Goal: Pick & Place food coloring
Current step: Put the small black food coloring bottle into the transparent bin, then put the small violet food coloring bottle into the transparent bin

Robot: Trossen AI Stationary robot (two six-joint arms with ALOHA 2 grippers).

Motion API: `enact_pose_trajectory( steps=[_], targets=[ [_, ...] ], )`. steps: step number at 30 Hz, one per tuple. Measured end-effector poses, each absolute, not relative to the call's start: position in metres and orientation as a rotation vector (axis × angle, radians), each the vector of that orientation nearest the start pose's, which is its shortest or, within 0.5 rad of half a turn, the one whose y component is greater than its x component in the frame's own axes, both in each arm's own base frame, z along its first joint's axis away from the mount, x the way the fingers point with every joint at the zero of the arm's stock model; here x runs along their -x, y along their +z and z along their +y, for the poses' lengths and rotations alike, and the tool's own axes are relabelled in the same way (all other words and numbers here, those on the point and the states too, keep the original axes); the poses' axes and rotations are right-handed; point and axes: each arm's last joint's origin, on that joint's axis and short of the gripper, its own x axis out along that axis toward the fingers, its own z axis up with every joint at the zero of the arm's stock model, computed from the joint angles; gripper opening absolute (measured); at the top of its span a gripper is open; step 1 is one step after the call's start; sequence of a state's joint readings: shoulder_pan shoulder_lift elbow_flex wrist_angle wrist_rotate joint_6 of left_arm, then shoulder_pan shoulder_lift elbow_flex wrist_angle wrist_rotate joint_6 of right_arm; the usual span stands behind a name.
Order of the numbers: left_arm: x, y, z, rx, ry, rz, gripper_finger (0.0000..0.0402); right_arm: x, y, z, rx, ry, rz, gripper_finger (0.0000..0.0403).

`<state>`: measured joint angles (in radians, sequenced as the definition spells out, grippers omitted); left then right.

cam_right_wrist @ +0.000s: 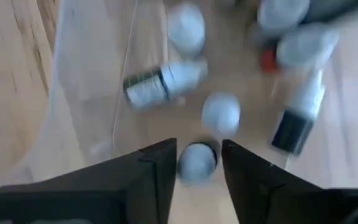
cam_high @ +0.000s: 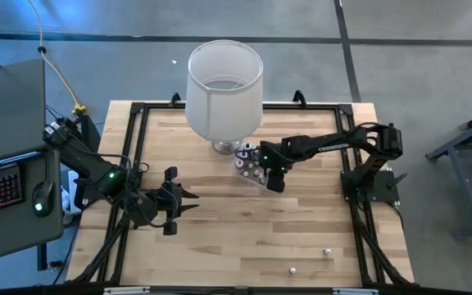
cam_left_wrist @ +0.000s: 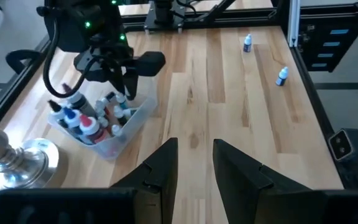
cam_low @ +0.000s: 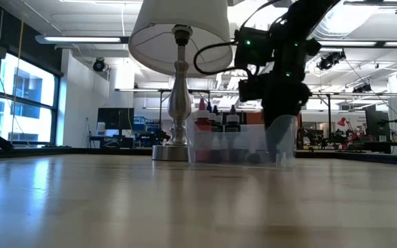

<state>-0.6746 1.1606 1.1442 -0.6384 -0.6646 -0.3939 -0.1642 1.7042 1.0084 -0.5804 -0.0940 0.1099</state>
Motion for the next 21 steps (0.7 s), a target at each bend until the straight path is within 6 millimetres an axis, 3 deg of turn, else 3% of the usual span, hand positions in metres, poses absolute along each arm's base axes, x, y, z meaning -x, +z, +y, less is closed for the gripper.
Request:
enact_pose_trajectory(
  steps=[7,14,17,21],
  targets=[
    [-0.193,0.347,-0.131,-0.023,0.097,0.499,0.0099,-0.314,0.174,-0.050,-0.213,-0.134,1.231,0.0148],
    [-0.193,0.346,-0.131,-0.020,0.099,0.499,0.0099,-0.324,0.228,-0.043,-0.185,-0.131,1.318,0.0122],
    [-0.193,0.347,-0.131,-0.019,0.099,0.498,0.0099,-0.322,0.258,-0.030,-0.200,-0.142,1.386,0.0111],
    [-0.193,0.347,-0.131,-0.019,0.099,0.498,0.0099,-0.315,0.287,0.007,-0.280,-0.133,1.472,0.0102]
  ],
)
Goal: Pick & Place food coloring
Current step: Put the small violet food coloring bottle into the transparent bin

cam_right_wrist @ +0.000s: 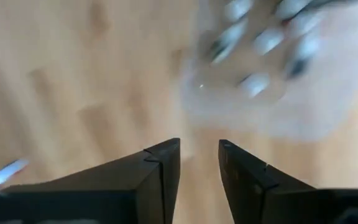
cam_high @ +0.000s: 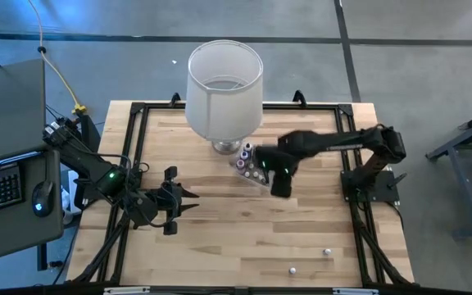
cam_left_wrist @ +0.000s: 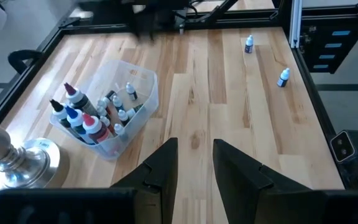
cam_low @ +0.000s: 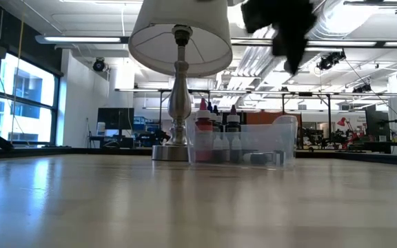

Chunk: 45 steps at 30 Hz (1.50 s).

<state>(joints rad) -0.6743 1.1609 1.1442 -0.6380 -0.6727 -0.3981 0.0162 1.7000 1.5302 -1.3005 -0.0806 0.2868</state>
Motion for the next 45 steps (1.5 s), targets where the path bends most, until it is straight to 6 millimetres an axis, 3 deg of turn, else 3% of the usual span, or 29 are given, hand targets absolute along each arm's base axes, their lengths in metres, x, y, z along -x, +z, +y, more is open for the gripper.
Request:
enact_pose_trajectory(
  steps=[7,11,18,22,29,45],
  targets=[
    [-0.193,0.347,-0.131,-0.019,0.099,0.498,0.0099,-0.291,0.288,0.099,-0.397,-0.118,1.626,0.0113],
    [-0.196,0.343,-0.134,-0.029,0.101,0.511,0.0099,-0.271,0.273,0.143,-0.439,-0.186,1.651,0.0128],
    [-0.203,0.336,-0.139,-0.044,0.098,0.534,0.0099,-0.226,0.236,0.190,-0.422,-0.250,1.782,0.0165],
    [-0.207,0.333,-0.142,-0.045,0.099,0.535,0.0099,-0.206,0.210,0.201,-0.390,-0.258,1.824,0.0181],
    [-0.213,0.337,-0.147,0.008,0.086,0.474,0.0099,-0.191,0.180,0.214,-0.425,-0.175,1.805,0.0177],
    [-0.215,0.341,-0.149,0.051,0.076,0.428,0.0099,-0.173,0.130,0.201,-0.459,-0.140,1.771,0.0134]
  ],
)
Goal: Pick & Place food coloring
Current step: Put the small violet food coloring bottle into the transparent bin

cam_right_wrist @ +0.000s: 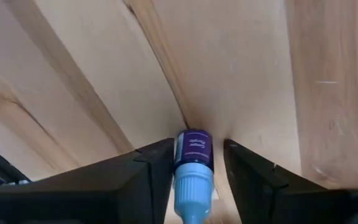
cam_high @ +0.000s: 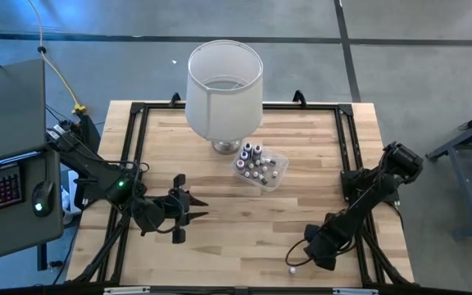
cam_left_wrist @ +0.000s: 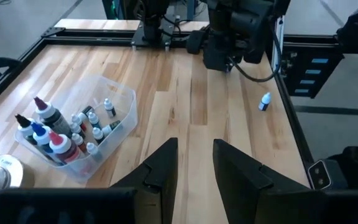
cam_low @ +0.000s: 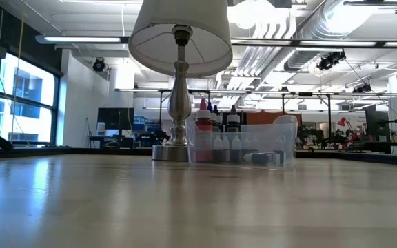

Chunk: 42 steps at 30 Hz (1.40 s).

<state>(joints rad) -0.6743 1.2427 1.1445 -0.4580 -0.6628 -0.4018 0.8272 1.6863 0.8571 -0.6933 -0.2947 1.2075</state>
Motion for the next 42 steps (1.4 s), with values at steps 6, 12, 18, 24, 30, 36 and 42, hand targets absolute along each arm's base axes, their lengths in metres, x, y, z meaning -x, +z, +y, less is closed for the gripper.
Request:
enact_pose_trajectory(
  steps=[6,12,18,24,30,36,42],
  targets=[
    [-0.216,0.342,-0.149,0.069,0.079,0.425,0.0099,-0.175,0.133,0.200,-0.466,-0.162,1.782,0.0084],
    [-0.216,0.342,-0.149,0.068,0.093,0.420,0.0099,-0.206,0.171,0.191,-0.573,-0.122,1.694,0.0066],
    [-0.216,0.342,-0.148,0.026,0.130,0.406,0.0099,-0.252,0.234,0.148,-0.412,-0.087,1.473,0.0084],
    [-0.215,0.342,-0.147,-0.001,0.137,0.403,0.0099,-0.294,0.273,0.068,-0.212,-0.154,1.301,0.0065],
    [-0.215,0.340,-0.148,0.002,0.093,0.437,0.0099,-0.306,0.256,-0.009,-0.137,-0.203,1.382,0.0080],
    [-0.214,0.340,-0.148,0.001,0.090,0.440,0.0099,-0.318,0.227,-0.058,-0.122,-0.199,1.385,0.0074],
    [-0.214,0.338,-0.147,-0.013,0.089,0.460,0.0099,-0.326,0.193,-0.073,-0.180,-0.147,1.428,0.0069]
  ],
)
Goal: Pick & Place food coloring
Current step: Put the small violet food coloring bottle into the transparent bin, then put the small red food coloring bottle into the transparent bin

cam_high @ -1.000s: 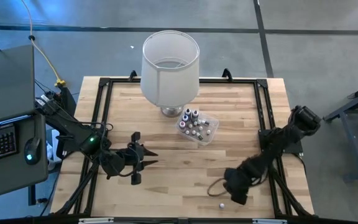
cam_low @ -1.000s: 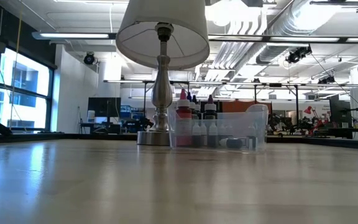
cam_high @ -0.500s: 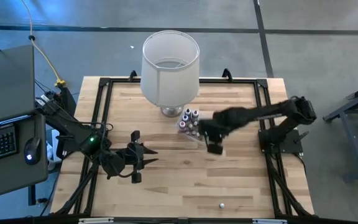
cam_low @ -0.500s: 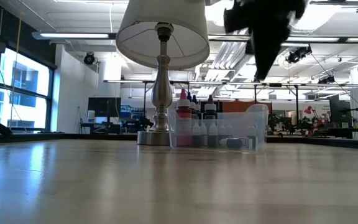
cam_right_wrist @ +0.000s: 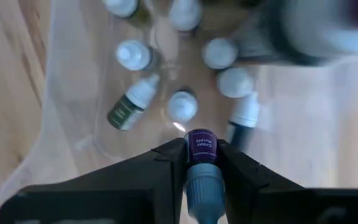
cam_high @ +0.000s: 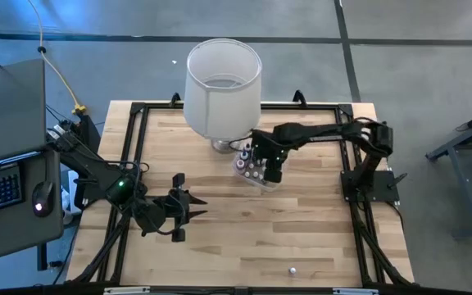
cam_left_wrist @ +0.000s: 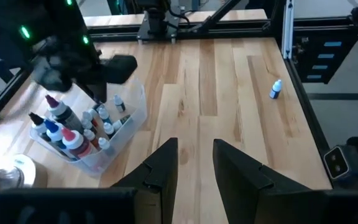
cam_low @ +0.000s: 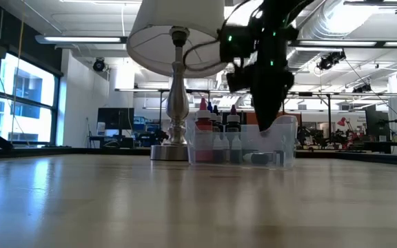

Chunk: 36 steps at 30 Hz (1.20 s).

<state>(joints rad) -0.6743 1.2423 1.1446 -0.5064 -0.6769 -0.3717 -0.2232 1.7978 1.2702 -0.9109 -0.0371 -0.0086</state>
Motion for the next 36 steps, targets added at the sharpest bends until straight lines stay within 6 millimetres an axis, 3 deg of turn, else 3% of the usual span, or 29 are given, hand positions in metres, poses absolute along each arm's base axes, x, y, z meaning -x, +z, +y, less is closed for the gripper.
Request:
enact_pose_trajectory(
  steps=[3,10,14,22,26,31,36],
  targets=[
    [-0.213,0.338,-0.148,-0.011,0.077,0.466,0.0099,-0.329,0.175,-0.071,-0.172,-0.123,1.480,0.0082],
    [-0.212,0.336,-0.148,-0.017,0.053,0.495,0.0099,-0.336,0.155,-0.070,-0.169,-0.149,1.525,0.0079],
    [-0.212,0.336,-0.148,-0.012,0.038,0.498,0.0099,-0.339,0.155,-0.071,-0.160,-0.160,1.501,0.0091],
    [-0.212,0.335,-0.148,-0.017,0.032,0.510,0.0099,-0.338,0.159,-0.070,-0.187,-0.131,1.493,0.0159],
    [-0.212,0.335,-0.148,-0.016,0.039,0.508,0.0099,-0.334,0.174,-0.064,-0.251,-0.133,1.589,0.0172],
    [-0.213,0.336,-0.148,-0.006,0.039,0.492,0.0099,-0.338,0.216,-0.042,-0.169,-0.148,1.685,0.0161],
    [-0.213,0.337,-0.149,-0.004,0.039,0.489,0.0099,-0.347,0.262,-0.007,-0.101,-0.201,1.648,0.0143]
  ],
)
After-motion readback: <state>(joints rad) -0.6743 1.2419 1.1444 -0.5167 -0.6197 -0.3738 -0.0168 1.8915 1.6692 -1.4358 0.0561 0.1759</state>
